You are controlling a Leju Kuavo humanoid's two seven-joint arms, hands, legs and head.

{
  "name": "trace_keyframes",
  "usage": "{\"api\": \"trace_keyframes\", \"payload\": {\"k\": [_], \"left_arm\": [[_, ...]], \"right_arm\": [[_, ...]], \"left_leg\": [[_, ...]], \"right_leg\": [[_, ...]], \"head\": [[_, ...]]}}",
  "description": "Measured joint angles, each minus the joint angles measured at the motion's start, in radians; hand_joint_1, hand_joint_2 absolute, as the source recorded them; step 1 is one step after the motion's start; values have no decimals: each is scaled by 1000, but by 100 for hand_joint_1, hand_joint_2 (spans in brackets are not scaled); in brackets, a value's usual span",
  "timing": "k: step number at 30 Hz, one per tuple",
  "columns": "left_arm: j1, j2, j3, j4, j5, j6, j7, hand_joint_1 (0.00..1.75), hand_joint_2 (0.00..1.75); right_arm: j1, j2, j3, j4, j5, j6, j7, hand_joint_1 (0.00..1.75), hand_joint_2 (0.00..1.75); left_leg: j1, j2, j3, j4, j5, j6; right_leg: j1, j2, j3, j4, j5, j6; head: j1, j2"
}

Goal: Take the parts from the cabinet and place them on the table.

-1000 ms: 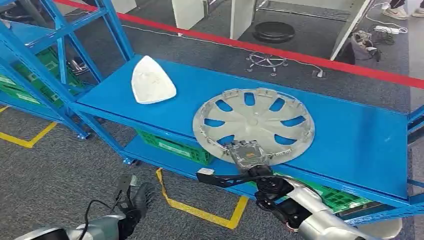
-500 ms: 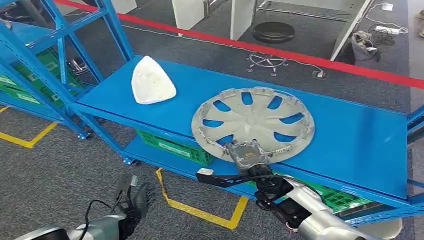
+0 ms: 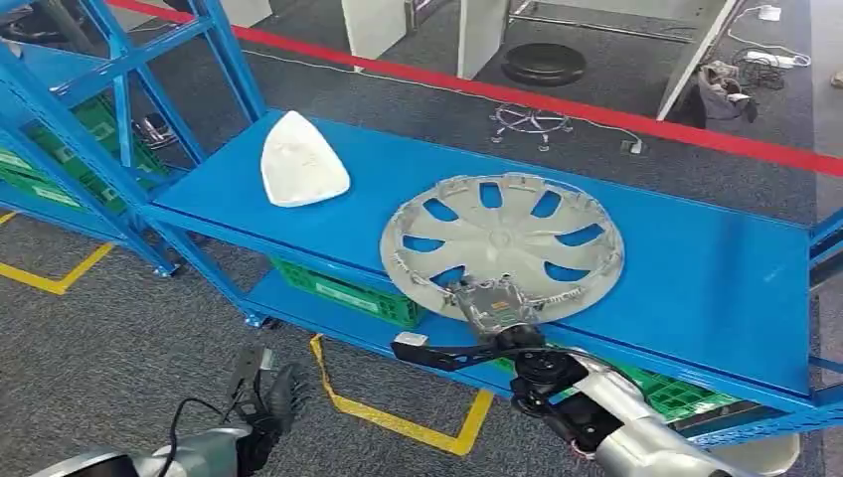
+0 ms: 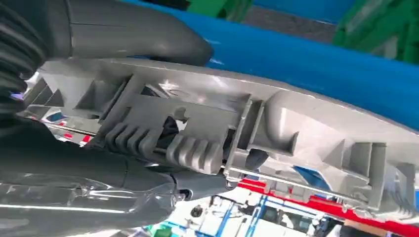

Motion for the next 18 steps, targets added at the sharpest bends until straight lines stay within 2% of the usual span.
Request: {"api": "trace_keyframes", "payload": {"k": [9,18], "left_arm": [[18,5,0,0,9,6,-29,0,0],[25,15,0,0,-19,37,-66,0,0]], "right_arm": [[-15,-70,-132,-248,-186,2,-2,175,175],[-11,-176,-287,-549,-429,-2,-25,175,175]], "left_leg": [[0,0,-2,0,0,0],[0,-1,-3,0,0,0]], "right_leg": [[0,0,0,0,0,0],[0,0,-2,0,0,0]], "head": [[0,0],[0,0]]}}
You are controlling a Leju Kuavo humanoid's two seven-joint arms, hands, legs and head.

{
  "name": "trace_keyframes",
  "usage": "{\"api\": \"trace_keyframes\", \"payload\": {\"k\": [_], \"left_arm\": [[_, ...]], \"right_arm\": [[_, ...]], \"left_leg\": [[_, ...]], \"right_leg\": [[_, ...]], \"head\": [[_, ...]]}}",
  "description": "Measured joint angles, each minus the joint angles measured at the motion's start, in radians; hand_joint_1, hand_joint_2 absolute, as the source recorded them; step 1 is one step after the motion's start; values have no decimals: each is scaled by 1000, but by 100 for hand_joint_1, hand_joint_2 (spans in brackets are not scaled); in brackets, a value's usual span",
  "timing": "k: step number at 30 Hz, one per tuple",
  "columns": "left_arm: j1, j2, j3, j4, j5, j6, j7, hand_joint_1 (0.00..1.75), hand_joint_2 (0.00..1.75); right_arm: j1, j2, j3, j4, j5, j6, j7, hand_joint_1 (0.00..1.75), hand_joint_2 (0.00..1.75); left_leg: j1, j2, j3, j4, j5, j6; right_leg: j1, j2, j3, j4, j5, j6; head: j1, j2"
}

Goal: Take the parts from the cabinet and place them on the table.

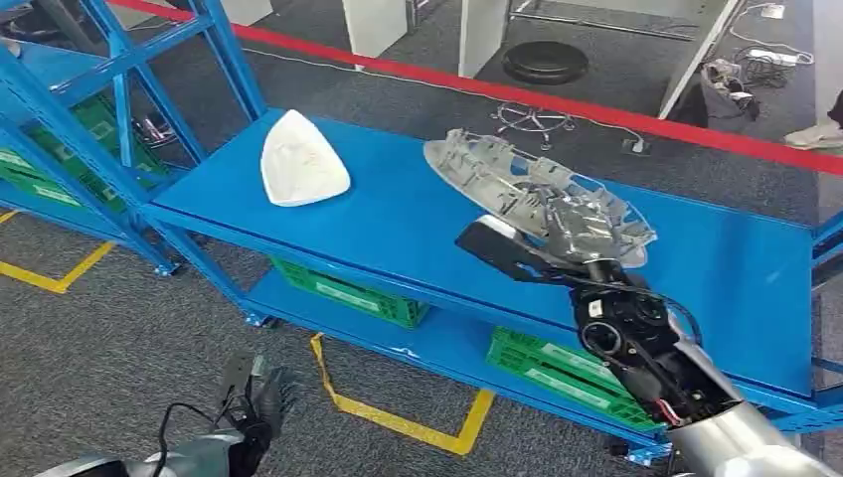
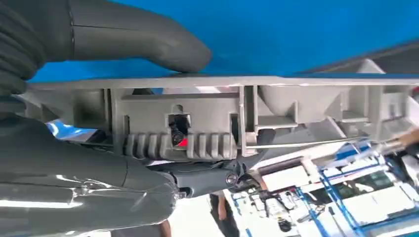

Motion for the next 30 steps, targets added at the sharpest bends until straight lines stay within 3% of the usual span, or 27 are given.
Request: {"api": "trace_keyframes", "payload": {"k": [9,14,22,23,30], "left_arm": [[4,3,0,0,1,-43,-34,0,0],[7,4,0,0,0,-42,-40,0,0],[7,5,0,0,-3,-31,-40,0,0],[6,5,0,0,-4,-30,-40,0,175],[3,6,0,0,-25,-4,-40,0,175]], "right_arm": [[22,-76,-109,-185,-380,71,-72,175,175],[34,-106,-145,-251,-743,165,-107,175,175],[47,-135,-146,-312,-941,222,-142,175,175],[47,-138,-146,-318,-962,229,-150,175,175],[47,-147,-147,-356,-1051,264,-217,175,175]], "left_leg": [[0,1,-1,0,0,0],[0,1,-1,0,0,0],[0,0,-2,-1,0,0],[0,0,-2,-1,0,0],[0,0,-1,-1,0,0]], "right_leg": [[0,0,-1,0,0,0],[0,0,-1,0,0,0],[0,0,-2,0,0,0],[0,0,-1,0,0,0],[0,0,-1,0,0,0]], "head": [[0,0],[0,0],[0,0],[0,0],[0,0]]}}
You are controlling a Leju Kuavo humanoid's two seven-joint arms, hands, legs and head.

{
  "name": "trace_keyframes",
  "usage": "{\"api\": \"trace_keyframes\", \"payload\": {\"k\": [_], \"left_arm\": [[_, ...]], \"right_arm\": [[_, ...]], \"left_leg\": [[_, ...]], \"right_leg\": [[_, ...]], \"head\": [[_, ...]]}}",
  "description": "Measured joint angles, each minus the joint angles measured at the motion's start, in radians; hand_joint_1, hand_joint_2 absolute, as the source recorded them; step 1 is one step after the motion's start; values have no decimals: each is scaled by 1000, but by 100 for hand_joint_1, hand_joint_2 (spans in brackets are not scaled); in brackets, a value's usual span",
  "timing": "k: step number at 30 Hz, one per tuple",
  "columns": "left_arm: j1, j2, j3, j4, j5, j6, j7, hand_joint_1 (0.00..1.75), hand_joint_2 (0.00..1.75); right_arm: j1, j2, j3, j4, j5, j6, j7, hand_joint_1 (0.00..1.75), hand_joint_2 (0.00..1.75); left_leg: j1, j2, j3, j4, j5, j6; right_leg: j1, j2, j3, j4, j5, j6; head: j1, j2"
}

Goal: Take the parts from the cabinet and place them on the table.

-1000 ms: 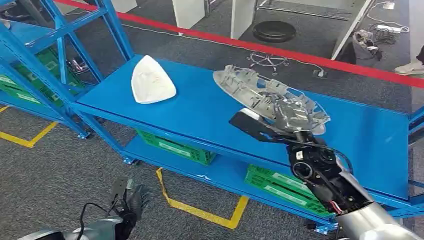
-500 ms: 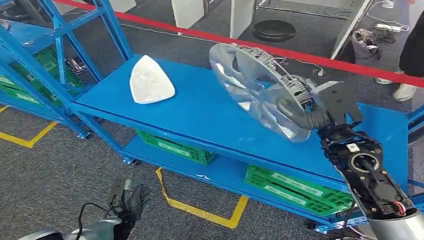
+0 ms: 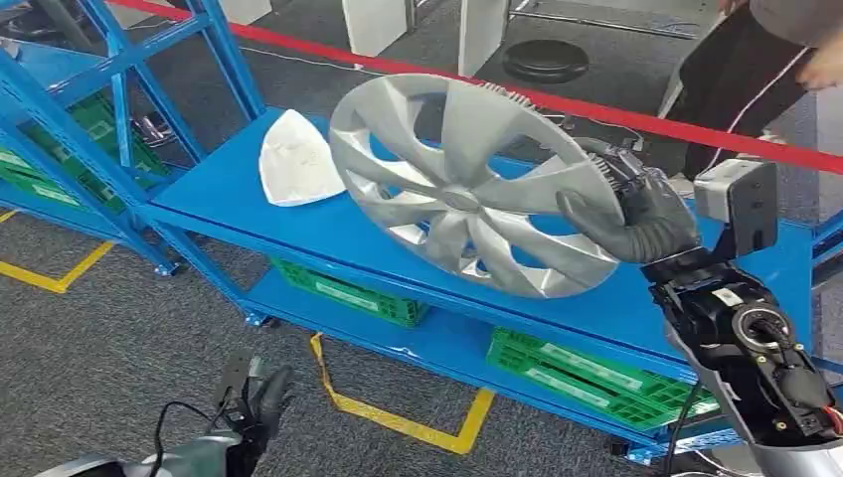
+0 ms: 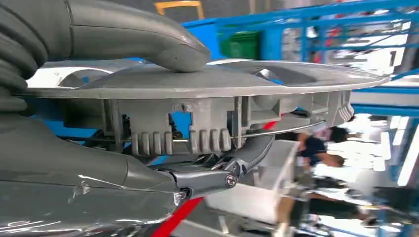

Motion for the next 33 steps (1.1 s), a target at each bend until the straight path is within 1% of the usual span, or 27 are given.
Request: {"api": "trace_keyframes", "payload": {"k": [5,9,13,18,21,22,25,26,27,28,29,30,31,32,33], "left_arm": [[-5,0,0,0,-6,14,-6,0,175],[-7,-1,0,0,-6,27,-13,0,175],[-11,-1,0,0,-10,37,-16,0,175],[-13,-1,0,0,-16,38,-17,0,175],[-13,-1,0,0,-18,37,-19,0,175],[-13,-1,0,0,-18,37,-19,0,175],[-13,-1,0,0,-16,23,-19,0,175],[-13,-1,0,0,-12,14,-14,0,175],[-13,3,0,0,-5,2,-8,0,175],[-14,3,0,0,0,-5,-5,0,175],[-14,2,0,0,4,-11,-4,0,175],[-15,1,0,0,8,-15,-3,0,175],[-17,1,0,0,8,-19,-2,0,175],[-19,1,0,0,8,-24,3,0,175],[-19,1,0,0,8,-28,8,0,175]], "right_arm": [[0,-1,-6,-24,-3,-7,-26,175,175],[7,-2,-10,-40,7,-41,-57,175,175],[10,-2,-16,-48,7,-48,-78,175,175],[18,-2,-17,-53,43,-66,-107,175,175],[20,-2,-18,-54,59,-79,-113,175,175],[20,-2,-18,-54,60,-76,-113,175,175],[20,-2,-17,-56,51,-34,-115,175,175],[20,-2,-16,-56,48,-16,-119,175,175],[19,-2,-15,-58,48,-1,-126,175,175],[19,-1,-13,-61,50,11,-130,175,175],[21,-2,-13,-68,55,18,-132,175,175],[19,-2,-11,-67,58,21,-134,175,175],[17,-2,-8,-68,63,23,-139,175,175],[17,-2,-7,-68,72,24,-145,175,175],[22,-2,-6,-68,83,26,-148,175,175]], "left_leg": [[0,0,0,0,0,0],[0,0,0,0,0,0],[0,0,0,0,0,0],[0,0,0,0,0,0],[0,0,0,0,0,0],[0,0,0,0,0,0],[0,0,0,0,0,0],[-2,0,-2,2,-2,1],[-6,-3,-2,4,-5,12],[-6,-2,2,-12,2,18],[11,-3,21,-43,15,21],[6,-4,32,-56,18,21],[6,-5,33,-58,20,25],[5,-9,33,-57,19,24],[5,-14,33,-57,18,24]], "right_leg": [[0,0,0,0,0,0],[0,0,0,0,0,0],[0,0,0,0,0,0],[0,0,0,0,0,0],[0,0,0,0,0,0],[0,0,0,0,0,0],[0,0,0,0,0,0],[-1,0,1,-3,2,1],[-10,-3,12,-12,6,9],[-7,-5,16,-20,10,14],[-7,0,6,-16,2,13],[-4,13,-3,13,-15,13],[-8,19,-38,84,-52,11],[-7,23,-88,181,-88,11],[-8,25,-141,276,-116,12]], "head": [[0,0],[0,0],[0,0],[0,0],[0,0],[1,0],[0,0],[0,0],[-1,0],[-3,0],[-5,0],[2,0],[5,0],[6,0],[6,0]]}}
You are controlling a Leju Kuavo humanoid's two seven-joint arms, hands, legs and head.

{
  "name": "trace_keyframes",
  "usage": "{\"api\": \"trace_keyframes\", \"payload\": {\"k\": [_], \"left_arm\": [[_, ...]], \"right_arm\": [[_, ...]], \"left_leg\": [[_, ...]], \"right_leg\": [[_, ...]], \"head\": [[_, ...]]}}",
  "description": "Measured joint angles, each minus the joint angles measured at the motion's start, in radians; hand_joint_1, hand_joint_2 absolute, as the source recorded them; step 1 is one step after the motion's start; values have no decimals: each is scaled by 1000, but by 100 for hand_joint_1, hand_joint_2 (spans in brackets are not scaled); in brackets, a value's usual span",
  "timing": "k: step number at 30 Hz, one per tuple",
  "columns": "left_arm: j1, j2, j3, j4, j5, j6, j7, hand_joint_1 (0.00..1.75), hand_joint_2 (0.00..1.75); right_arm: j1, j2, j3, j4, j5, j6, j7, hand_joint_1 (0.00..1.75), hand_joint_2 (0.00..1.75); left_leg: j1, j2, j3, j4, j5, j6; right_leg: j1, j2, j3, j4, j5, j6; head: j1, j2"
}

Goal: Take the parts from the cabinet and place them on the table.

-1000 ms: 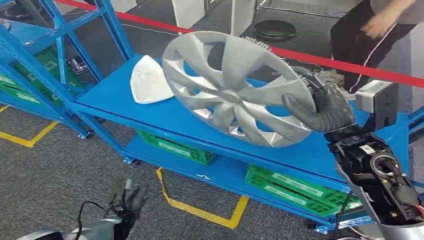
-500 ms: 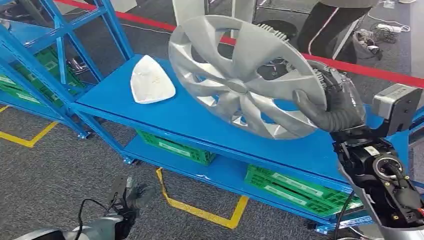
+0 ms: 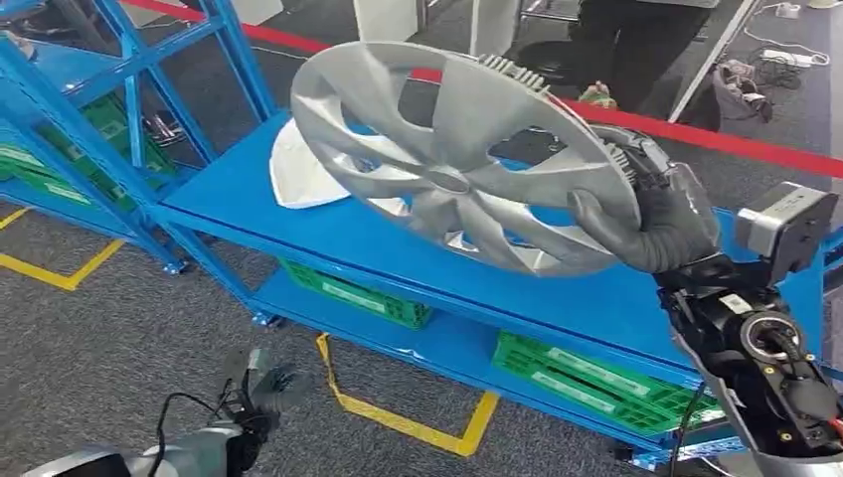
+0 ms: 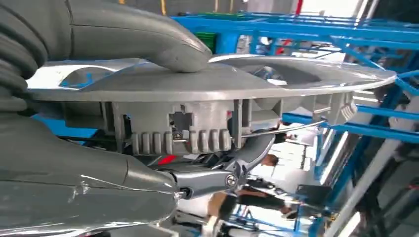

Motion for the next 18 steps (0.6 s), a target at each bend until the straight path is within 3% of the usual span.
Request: {"api": "trace_keyframes", "payload": {"k": [1,2,3,4,5,6,7,9,11,12,13,15,16,17,18], "left_arm": [[0,0,0,0,0,-3,1,0,175],[1,0,0,0,0,-8,3,0,175],[2,0,0,0,0,-9,3,0,175],[1,0,0,0,0,-10,3,0,175],[1,-1,0,0,1,-11,3,0,175],[1,2,0,0,3,-11,3,0,175],[-3,4,0,0,4,-11,5,0,175],[-1,5,0,0,5,-11,3,0,175],[3,5,0,0,5,-11,4,0,175],[3,5,0,0,5,-11,3,0,175],[1,5,0,0,5,-11,3,0,175],[0,5,0,0,4,-10,3,0,175],[1,5,0,0,4,-10,4,0,175],[2,5,0,0,4,-9,4,0,175],[3,5,0,0,4,-8,4,0,175]], "right_arm": [[5,0,2,0,11,3,-2,175,175],[10,0,4,0,19,5,-2,175,175],[15,0,7,0,25,8,-2,175,175],[17,0,9,0,29,10,-2,175,175],[17,0,9,1,31,11,-3,175,175],[18,-1,10,2,34,13,-4,175,175],[16,0,11,1,34,15,-7,175,175],[21,-1,13,1,35,15,-9,175,175],[23,0,16,1,37,17,-8,175,175],[22,0,16,1,37,17,-8,175,175],[20,0,16,1,37,17,-10,175,175],[20,0,16,1,40,18,-10,175,175],[21,0,16,2,46,21,-10,175,175],[23,0,16,4,48,26,-10,175,175],[24,0,16,6,54,33,-10,175,175]], "left_leg": [[0,-7,0,1,-1,-2],[2,-17,1,2,-3,-5],[5,-27,2,6,-6,-10],[9,-38,2,15,-12,-18],[14,-49,1,28,-20,-30],[14,-57,-6,34,-26,-42],[13,-64,-17,55,-28,-50],[19,-77,-29,49,-19,-62],[24,-85,-34,51,-22,-71],[19,-41,-47,82,-39,-68],[16,-11,-83,155,-72,-65],[9,2,-177,333,-139,-60],[6,2,-217,400,-155,-54],[1,2,-230,412,-144,-47],[-6,2,-214,371,-111,-37]], "right_leg": [[-1,0,-36,52,-4,1],[-4,0,-43,46,19,3],[-7,0,-28,-6,63,4],[-12,2,9,-97,121,6],[-21,18,51,-198,176,13],[-23,61,66,-221,148,21],[-22,69,78,-234,147,11],[-9,55,65,-215,144,-8],[-13,38,68,-218,145,-26],[-9,29,70,-219,147,-33],[-4,20,69,-219,146,-38],[7,-1,69,-219,143,-46],[14,-12,69,-219,142,-51],[20,-22,70,-219,140,-54],[24,-32,72,-219,138,-57]], "head": [[0,0],[0,0],[0,0],[0,0],[0,0],[1,0],[8,0],[2,0],[0,0],[-6,0],[-16,0],[-25,0],[-28,0],[-31,0],[-31,0]]}}
